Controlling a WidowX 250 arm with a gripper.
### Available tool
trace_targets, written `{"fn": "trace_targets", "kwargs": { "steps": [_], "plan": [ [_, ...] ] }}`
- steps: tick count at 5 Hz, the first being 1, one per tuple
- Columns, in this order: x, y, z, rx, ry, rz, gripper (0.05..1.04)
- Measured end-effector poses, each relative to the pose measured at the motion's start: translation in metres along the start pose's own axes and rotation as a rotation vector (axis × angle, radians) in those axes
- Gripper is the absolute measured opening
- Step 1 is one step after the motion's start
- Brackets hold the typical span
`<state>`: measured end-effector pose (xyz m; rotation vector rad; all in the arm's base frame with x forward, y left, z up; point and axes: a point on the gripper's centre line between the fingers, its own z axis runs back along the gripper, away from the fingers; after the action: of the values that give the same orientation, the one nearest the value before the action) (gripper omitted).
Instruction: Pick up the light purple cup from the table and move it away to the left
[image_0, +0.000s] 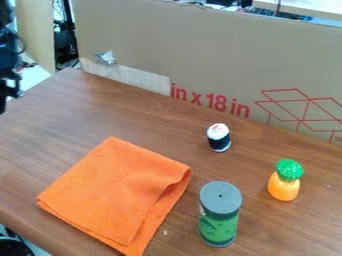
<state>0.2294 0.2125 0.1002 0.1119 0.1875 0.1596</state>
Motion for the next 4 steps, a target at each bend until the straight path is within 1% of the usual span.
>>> {"fn": "trace_targets", "kwargs": {
  "steps": [1,2,3,4],
  "plan": [
    [-0.001,0.013,-0.025,-0.027,-0.014,-0.010,0.100],
    [0.006,0.020,-0.053,-0.095,-0.090,-0.061,0.100],
    [0.009,0.029,-0.069,-0.091,-0.088,-0.046,0.100],
    [0.018,0.034,-0.071,-0.077,-0.117,-0.039,0.100]
  ]
}}
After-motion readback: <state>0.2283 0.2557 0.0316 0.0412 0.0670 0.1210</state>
